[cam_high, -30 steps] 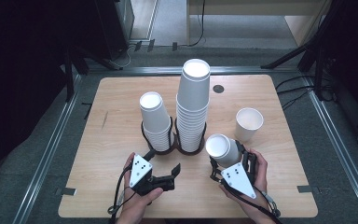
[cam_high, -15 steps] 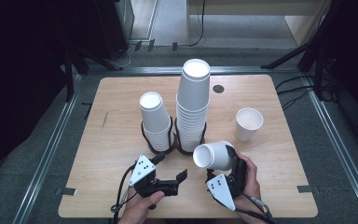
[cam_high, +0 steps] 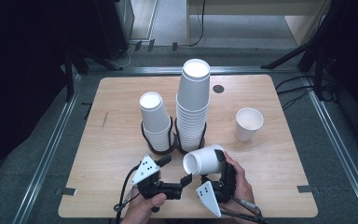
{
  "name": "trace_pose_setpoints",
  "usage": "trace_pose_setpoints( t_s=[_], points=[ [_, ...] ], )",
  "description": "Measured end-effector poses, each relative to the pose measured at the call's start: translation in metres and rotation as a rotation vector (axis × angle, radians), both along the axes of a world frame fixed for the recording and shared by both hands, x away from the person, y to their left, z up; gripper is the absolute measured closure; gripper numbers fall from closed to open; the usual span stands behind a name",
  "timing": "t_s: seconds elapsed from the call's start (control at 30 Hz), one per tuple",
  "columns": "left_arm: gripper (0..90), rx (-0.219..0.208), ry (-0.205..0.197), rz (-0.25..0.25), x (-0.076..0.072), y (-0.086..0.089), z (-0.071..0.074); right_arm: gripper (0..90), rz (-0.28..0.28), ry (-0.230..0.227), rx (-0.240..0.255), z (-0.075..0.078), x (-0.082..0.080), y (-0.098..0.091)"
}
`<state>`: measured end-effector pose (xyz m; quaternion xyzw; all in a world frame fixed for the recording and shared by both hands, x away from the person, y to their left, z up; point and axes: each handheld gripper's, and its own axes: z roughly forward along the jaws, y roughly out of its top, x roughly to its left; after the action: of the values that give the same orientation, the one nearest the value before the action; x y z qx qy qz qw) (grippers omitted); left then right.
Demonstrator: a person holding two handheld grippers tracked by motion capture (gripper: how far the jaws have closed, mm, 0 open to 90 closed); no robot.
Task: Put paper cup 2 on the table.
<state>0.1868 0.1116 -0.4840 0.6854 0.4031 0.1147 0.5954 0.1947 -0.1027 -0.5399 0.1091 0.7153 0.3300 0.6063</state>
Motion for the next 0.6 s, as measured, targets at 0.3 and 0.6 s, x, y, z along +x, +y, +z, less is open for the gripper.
trace_pose_setpoints(
  t_s=[0.3,0.6],
  points=[
    [1.9,0.004,0.013,-0.023,-0.001,-0.006,-0.001,13.2,0.028,-0.024,-0.039,-0.002,-0.006,0.009],
    [2.1,0.004,0.044,-0.033,0.0,-0.009,-0.003,13.1,0.06,-0.029,-0.069,-0.004,-0.011,0.015]
  ],
)
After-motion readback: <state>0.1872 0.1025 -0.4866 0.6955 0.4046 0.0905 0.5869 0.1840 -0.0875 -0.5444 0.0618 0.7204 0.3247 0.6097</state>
